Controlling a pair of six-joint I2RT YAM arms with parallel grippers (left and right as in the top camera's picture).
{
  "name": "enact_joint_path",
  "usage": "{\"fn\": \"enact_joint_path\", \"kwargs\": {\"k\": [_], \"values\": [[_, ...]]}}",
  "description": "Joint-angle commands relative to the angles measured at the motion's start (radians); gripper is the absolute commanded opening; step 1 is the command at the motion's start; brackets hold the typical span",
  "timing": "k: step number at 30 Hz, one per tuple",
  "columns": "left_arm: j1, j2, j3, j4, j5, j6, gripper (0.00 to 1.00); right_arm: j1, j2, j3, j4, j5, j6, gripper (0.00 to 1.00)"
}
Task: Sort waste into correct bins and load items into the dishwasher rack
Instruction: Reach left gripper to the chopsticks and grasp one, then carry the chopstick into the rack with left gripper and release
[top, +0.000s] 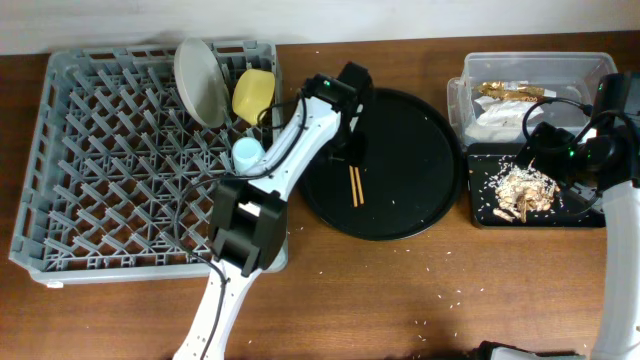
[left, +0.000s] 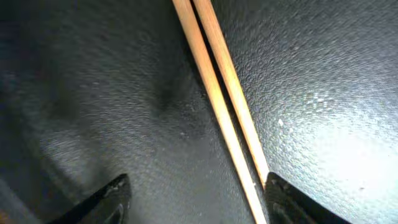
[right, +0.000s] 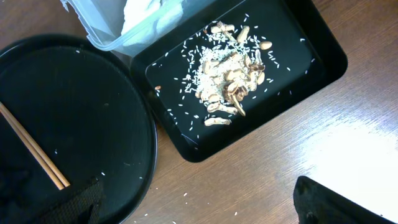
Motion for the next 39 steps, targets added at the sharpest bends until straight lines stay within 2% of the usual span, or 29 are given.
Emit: {"fn": "enact_joint_path", "kwargs": {"k": [1,2,5,8,14,15,16,18,19,26,27,31,35,39], "values": [[-0.032,0.051,0.006,-0.005,0.011,-0.026,0.65,-0.003,-0.004,0.000,-0.001,0.016,0.008,0.99],[-0.040,0.059,0.006,-0.008,0.011,-0.026,0.64,-0.003,-0.004,0.000,-0.001,0.016,0.008,0.98],[-0.048,0.071,0.006,-0.010,0.011,-0.026,0.48,-0.003,-0.004,0.000,-0.001,0.016,0.008,0.98],[-0.048,0.074,0.006,-0.016,0.011,-0.026,0.37,-0.003,-0.004,0.000,-0.001,0.016,0.008,0.98],[-0.048,0.074,0.006,-0.014,0.010,-0.026,0.33,-0.003,-0.004,0.000,-0.001,0.016,0.008,0.99],[-0.047,0.074,0.006,-0.016,0.005,-0.048,0.25,-0.003,-0.004,0.000,-0.001,0.016,0.008,0.99],[-0.045,0.074,0.006,-0.017,-0.017,-0.128,0.24,-0.003,-0.004,0.000,-0.001,0.016,0.008,0.98],[-0.045,0.074,0.006,-0.006,-0.023,-0.189,0.25,-0.003,-0.004,0.000,-0.001,0.016,0.008,0.99],[-0.045,0.074,0.006,0.001,-0.023,-0.190,0.30,-0.003,-0.004,0.000,-0.001,0.016,0.008,0.99],[-0.065,0.129,0.006,0.039,-0.011,-0.205,0.29,-0.003,-0.004,0.000,-0.001,0.016,0.008,0.99],[-0.066,0.135,0.006,0.039,-0.012,-0.205,0.28,-0.003,-0.004,0.000,-0.001,0.016,0.008,0.99],[-0.066,0.137,0.006,0.033,-0.012,-0.204,0.01,-0.003,-0.004,0.000,-0.001,0.016,0.008,0.98],[-0.064,0.117,0.031,0.011,-0.020,-0.196,0.01,-0.003,-0.004,0.000,-0.001,0.016,0.008,0.98],[-0.022,0.053,0.246,-0.146,-0.043,-0.107,0.01,-0.003,-0.004,0.000,-0.001,0.016,0.008,0.99]]}}
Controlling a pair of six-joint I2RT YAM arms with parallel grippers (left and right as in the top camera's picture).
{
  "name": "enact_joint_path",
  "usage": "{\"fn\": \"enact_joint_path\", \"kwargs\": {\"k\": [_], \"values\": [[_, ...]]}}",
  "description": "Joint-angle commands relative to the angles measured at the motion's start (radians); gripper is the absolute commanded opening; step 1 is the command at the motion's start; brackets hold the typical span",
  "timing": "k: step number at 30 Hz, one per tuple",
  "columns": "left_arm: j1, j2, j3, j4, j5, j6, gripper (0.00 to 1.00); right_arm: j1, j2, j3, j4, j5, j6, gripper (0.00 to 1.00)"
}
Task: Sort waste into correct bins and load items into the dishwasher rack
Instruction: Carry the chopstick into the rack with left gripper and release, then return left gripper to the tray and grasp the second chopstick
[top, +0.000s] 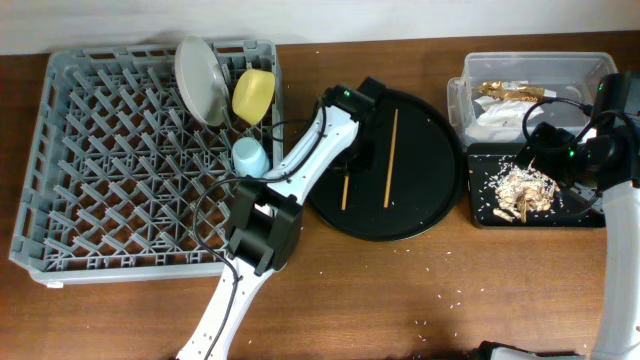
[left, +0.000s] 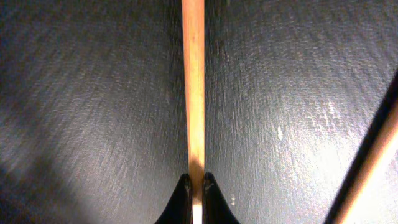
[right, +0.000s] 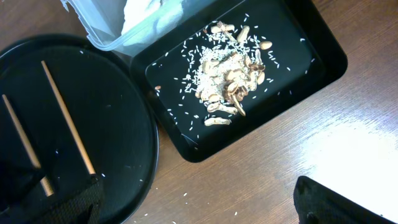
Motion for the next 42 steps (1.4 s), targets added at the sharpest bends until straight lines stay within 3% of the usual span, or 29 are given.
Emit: {"fn": "enact_joint_path", "kwargs": {"k": [1,4,9,12,15,18,20,28,29,31,36,38,42], "values": [[0.047,-0.057,0.216,-0.118,-0.045,0.093,0.01,-0.003,-0.004,0.000,-0.001,0.016,0.009,0.99],[0.109,-0.109,0.415,-0.307,-0.134,0.100,0.01,-0.003,-0.004,0.000,-0.001,0.016,0.009,0.99],[0.228,-0.354,0.386,-0.306,-0.117,0.246,0.01,-0.003,-0.004,0.000,-0.001,0.016,0.009,0.98],[0.309,-0.629,0.106,-0.306,-0.227,0.250,0.01,-0.003,-0.004,0.000,-0.001,0.016,0.009,0.98],[0.400,-0.790,-0.220,-0.301,-0.286,0.250,0.00,-0.003,-0.004,0.000,-0.001,0.016,0.009,0.99],[0.446,-0.812,-0.467,-0.234,-0.273,0.276,0.00,-0.003,-0.004,0.000,-0.001,0.016,0.009,0.98],[0.442,-0.812,-0.666,-0.075,-0.204,0.391,0.00,-0.003,-0.004,0.000,-0.001,0.016,0.009,0.98],[0.445,-0.811,-1.028,0.270,-0.207,0.401,0.03,-0.003,-0.004,0.000,-0.001,0.016,0.009,0.98],[0.445,-0.811,-1.031,0.283,-0.207,0.401,0.24,-0.003,-0.004,0.000,-0.001,0.016,0.009,0.98],[0.445,-0.811,-1.031,0.295,-0.206,0.401,0.51,-0.003,-0.004,0.000,-0.001,0.016,0.009,0.98],[0.445,-0.812,-0.902,0.247,-0.140,0.400,0.54,-0.003,-0.004,0.000,-0.001,0.016,0.009,0.98],[0.438,-0.812,-0.745,0.221,0.008,0.400,0.50,-0.003,-0.004,0.000,-0.001,0.016,0.009,0.98],[0.311,-0.811,-0.550,0.328,0.074,0.327,0.46,-0.003,-0.004,0.000,-0.001,0.016,0.009,0.99]]}}
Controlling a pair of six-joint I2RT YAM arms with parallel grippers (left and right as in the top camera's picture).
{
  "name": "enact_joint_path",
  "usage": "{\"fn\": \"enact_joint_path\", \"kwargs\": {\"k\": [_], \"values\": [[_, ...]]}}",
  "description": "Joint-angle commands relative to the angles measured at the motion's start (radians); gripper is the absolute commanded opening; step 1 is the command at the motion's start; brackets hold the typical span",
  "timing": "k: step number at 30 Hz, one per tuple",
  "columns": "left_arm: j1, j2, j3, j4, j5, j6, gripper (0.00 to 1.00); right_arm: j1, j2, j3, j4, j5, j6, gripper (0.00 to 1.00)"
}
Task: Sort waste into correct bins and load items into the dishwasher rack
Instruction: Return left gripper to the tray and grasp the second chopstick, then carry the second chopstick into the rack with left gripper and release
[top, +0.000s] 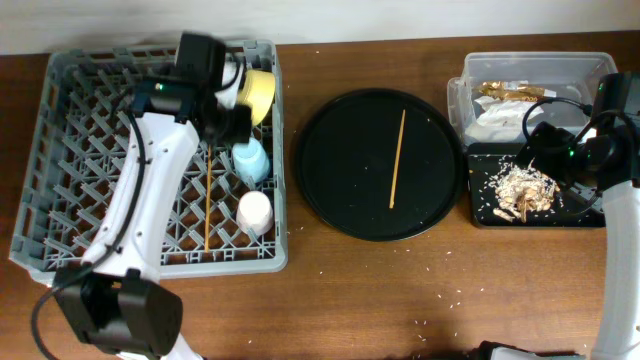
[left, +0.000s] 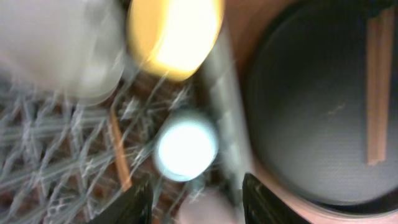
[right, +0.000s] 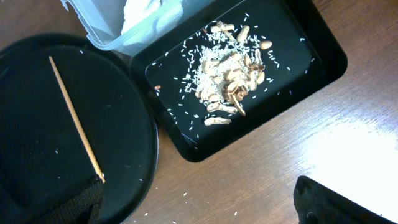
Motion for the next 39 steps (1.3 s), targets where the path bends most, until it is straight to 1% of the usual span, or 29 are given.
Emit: {"fn": "enact_joint_path", "kwargs": {"k": [1,3,6,8,14,16,20,24,28,29,32,36,37,39], "values": [[-0.149,-0.004,0.103,0.106,0.066,-0.071,0.46,-0.003,-0.004,0.000,0.000,0.016,0.009,0.99],[-0.239,0.042,0.150,0.126,0.043,-0.073,0.46,-0.003,-0.004,0.000,0.000,0.016,0.009,0.98],[-0.336,0.162,0.227,0.110,0.042,-0.075,0.46,-0.003,-0.004,0.000,0.000,0.016,0.009,0.98],[-0.408,0.275,0.278,0.097,0.042,-0.100,0.46,-0.003,-0.004,0.000,0.000,0.016,0.009,0.99],[-0.535,0.476,0.285,0.108,0.042,-0.107,0.47,-0.003,-0.004,0.000,0.000,0.016,0.009,0.98],[-0.551,0.515,0.285,0.120,0.042,-0.122,0.50,-0.003,-0.004,0.000,0.000,0.016,0.009,0.98],[-0.555,0.574,0.285,0.116,0.042,-0.148,0.50,-0.003,-0.004,0.000,0.000,0.016,0.009,0.98],[-0.578,0.629,0.285,0.116,-0.033,-0.147,0.49,-0.003,-0.004,0.000,0.000,0.016,0.009,0.99],[-0.590,0.648,0.285,0.122,-0.049,-0.147,0.49,-0.003,-0.004,0.000,0.000,0.016,0.009,0.99],[-0.590,0.653,0.285,0.125,-0.049,-0.147,0.44,-0.003,-0.004,0.000,0.000,0.016,0.009,0.98],[-0.590,0.677,0.285,0.127,-0.048,-0.147,0.36,-0.003,-0.004,0.000,0.000,0.016,0.009,0.98],[-0.590,0.677,0.285,0.131,-0.048,-0.147,0.14,-0.003,-0.004,0.000,0.000,0.016,0.009,0.99],[-0.590,0.677,0.285,0.131,-0.048,-0.147,0.13,-0.003,-0.004,0.000,0.000,0.016,0.009,0.99],[-0.590,0.677,0.285,0.131,-0.048,-0.147,0.06,-0.003,-0.004,0.000,0.000,0.016,0.009,0.99]]}}
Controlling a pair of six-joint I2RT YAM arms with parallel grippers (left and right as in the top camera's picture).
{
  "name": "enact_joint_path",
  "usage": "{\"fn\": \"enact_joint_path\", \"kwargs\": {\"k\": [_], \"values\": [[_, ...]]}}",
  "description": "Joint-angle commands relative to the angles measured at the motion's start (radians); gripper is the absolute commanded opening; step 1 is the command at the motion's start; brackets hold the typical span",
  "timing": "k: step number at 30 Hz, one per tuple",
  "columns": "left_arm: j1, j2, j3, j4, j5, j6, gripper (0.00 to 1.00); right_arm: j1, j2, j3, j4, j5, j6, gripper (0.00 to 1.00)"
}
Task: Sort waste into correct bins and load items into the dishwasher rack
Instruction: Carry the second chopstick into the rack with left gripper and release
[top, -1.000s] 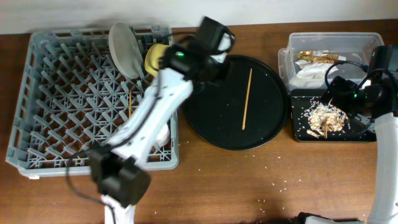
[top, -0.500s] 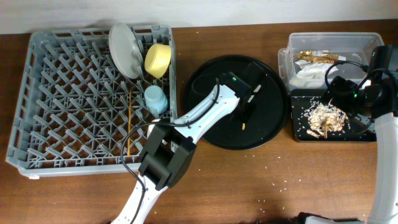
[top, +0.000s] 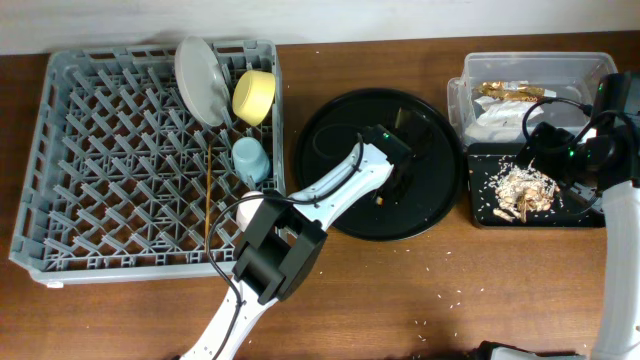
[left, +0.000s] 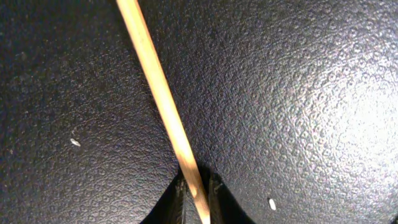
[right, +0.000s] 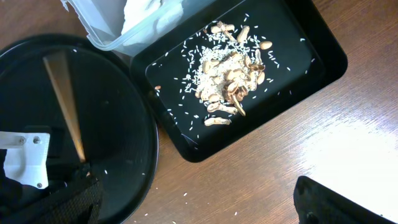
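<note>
A wooden chopstick (left: 158, 99) lies on the black round tray (top: 430, 215), and my left gripper (left: 198, 194) is shut on its near end. The right wrist view shows the same chopstick (right: 64, 102) running up from the left arm. Another chopstick (top: 207, 195) lies in the grey dishwasher rack (top: 60, 170), left of the blue cup (top: 250, 158). A plate (top: 198, 80) and a yellow bowl (top: 254, 95) stand at the rack's far side. My right gripper (right: 193, 202) hangs open over the table by the bins, holding nothing.
A black rectangular bin (right: 323, 59) holds rice and peanut shells (right: 233, 78). Behind it stands a clear plastic bin (top: 530, 70) with wrappers and paper. Rice grains are scattered on the wooden table (top: 450, 300). My left arm stretches from the table's front across the tray.
My left gripper was open above the rack near the blue cup, with one chopstick lying alone on the tray. Now it is down on the tray, shut on that chopstick. The right arm is unmoved.
Two chopsticks lay side by side on the tray with my left gripper open over them. Then it was shut on one, the other lying apart. Later that chopstick lay in the rack and the gripper was open above it. Now it grips the second on the tray.
</note>
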Motion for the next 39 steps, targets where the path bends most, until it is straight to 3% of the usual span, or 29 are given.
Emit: {"fn": "enact_joint_path", "kwargs": {"k": [1,7,10,15,20,23,24,28,34,39], "values": [[-0.003,0.034,0.014,0.001,0.015,-0.005,0.01,-0.003,-0.004,0.000,-0.001,0.016,0.008,0.98],[0.019,0.033,0.096,-0.076,-0.013,0.003,0.00,-0.003,-0.004,0.000,-0.001,0.016,0.008,0.98],[0.109,0.033,0.425,-0.401,-0.020,0.002,0.00,-0.003,-0.004,0.000,-0.001,0.016,0.008,0.98],[0.219,0.033,0.804,-0.703,-0.027,0.008,0.00,-0.003,-0.004,0.000,-0.001,0.016,0.008,0.98],[0.283,-0.110,0.791,-0.703,-0.014,0.063,0.00,-0.003,-0.004,0.000,-0.001,0.016,0.008,0.99],[0.324,-0.258,0.687,-0.703,-0.045,0.063,0.00,-0.003,-0.004,0.000,-0.001,0.016,0.008,0.99],[0.346,-0.341,0.590,-0.703,-0.068,0.061,0.00,-0.003,-0.004,0.000,-0.001,0.016,0.008,0.98],[0.432,-0.589,0.118,-0.699,-0.182,-0.138,0.00,-0.003,-0.004,0.000,-0.001,0.015,0.008,0.98],[0.455,-0.603,-0.354,-0.526,-0.238,-0.162,0.00,-0.003,-0.004,0.000,-0.001,0.016,0.008,0.99],[0.538,-0.630,-0.491,-0.483,-0.237,-0.184,0.00,-0.003,-0.004,0.000,-0.001,0.016,0.008,0.98]]}}
